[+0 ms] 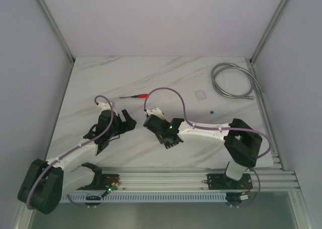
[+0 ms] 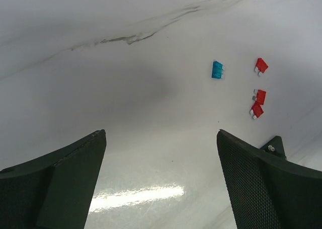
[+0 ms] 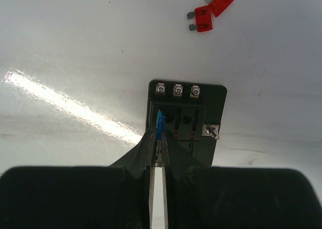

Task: Snap on the fuse box
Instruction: Install the fuse at the fuse box base.

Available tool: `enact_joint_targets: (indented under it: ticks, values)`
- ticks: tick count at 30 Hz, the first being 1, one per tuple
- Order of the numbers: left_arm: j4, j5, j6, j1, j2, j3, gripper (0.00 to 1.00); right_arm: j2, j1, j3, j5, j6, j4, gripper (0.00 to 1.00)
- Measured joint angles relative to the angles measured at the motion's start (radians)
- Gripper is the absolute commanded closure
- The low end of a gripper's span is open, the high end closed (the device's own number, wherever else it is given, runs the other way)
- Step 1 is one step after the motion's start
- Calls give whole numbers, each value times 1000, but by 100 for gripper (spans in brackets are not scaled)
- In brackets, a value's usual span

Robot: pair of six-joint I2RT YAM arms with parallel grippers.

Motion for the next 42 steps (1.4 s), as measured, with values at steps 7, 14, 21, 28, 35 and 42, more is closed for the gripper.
enact_joint_targets:
  ticks: [7, 14, 21, 28, 35, 42]
  values:
    - [0, 7, 0, 0, 0, 0, 0, 9, 0, 0, 0, 0, 5, 100]
    - [0, 14, -2, 0, 1, 0, 0, 9, 0, 0, 0, 0, 8, 100]
    - [0, 18, -8, 0, 1, 0, 0, 9, 0, 0, 6, 1, 8, 100]
    - [0, 22, -9, 0, 1, -1, 0, 9, 0, 0, 11, 2, 8, 100]
    - [0, 22, -16, 0, 2, -1, 0, 9, 0, 0, 11, 2, 8, 100]
    - [0, 23, -16, 0, 6, -1, 0, 10, 0, -2, 9, 4, 4, 100]
